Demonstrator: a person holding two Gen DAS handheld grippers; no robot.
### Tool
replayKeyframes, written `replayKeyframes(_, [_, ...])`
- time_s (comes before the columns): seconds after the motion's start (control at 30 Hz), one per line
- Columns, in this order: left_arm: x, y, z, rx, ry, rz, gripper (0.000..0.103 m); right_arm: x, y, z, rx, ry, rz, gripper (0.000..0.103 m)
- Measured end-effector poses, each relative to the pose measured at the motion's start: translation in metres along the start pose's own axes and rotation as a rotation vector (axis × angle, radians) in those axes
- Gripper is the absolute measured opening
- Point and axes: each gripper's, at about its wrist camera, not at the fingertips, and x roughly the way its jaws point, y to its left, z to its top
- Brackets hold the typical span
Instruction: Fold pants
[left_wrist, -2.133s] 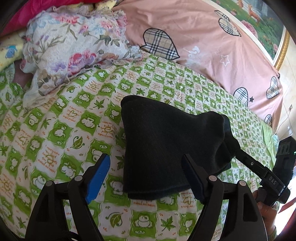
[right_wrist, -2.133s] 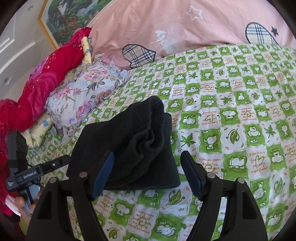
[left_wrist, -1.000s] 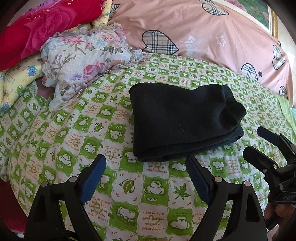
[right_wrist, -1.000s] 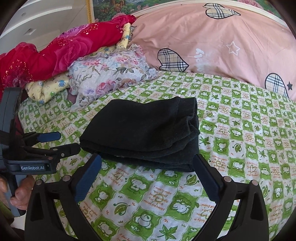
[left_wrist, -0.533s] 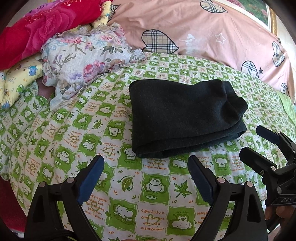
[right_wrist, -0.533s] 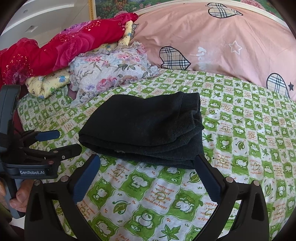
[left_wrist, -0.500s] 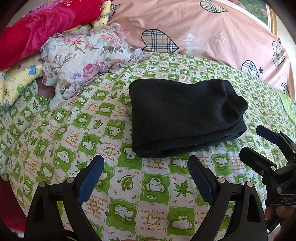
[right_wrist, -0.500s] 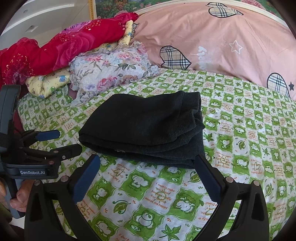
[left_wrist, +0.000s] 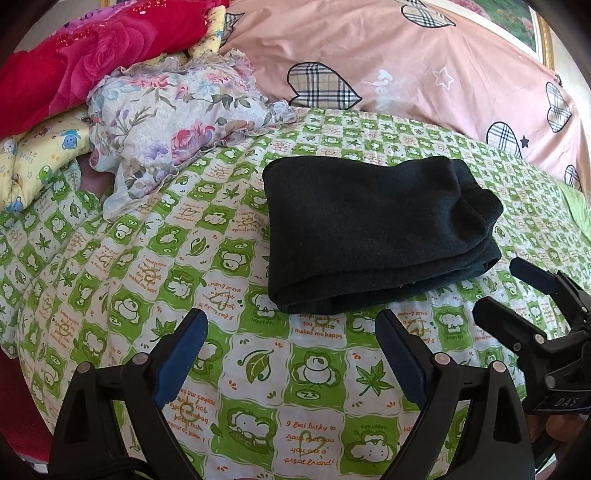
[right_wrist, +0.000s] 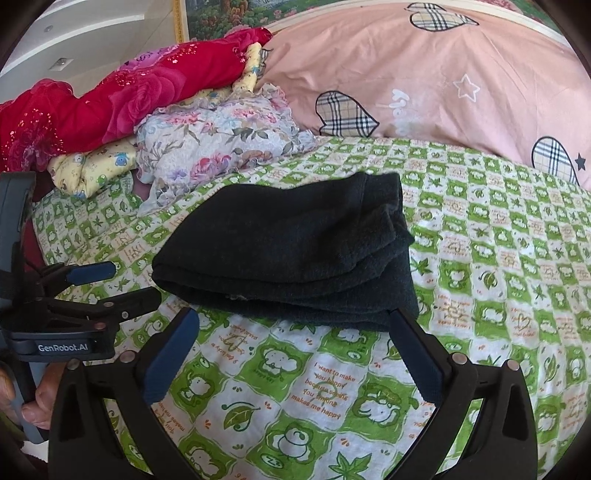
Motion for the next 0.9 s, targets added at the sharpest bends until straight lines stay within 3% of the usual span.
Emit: replayKeyframes(0.9, [0.003,-0.0044,-0.0022,0.024,-0.01,0.002,0.093,0.0071,0.0021,-0.0001,-0.003,-0.003,0.009,0.102])
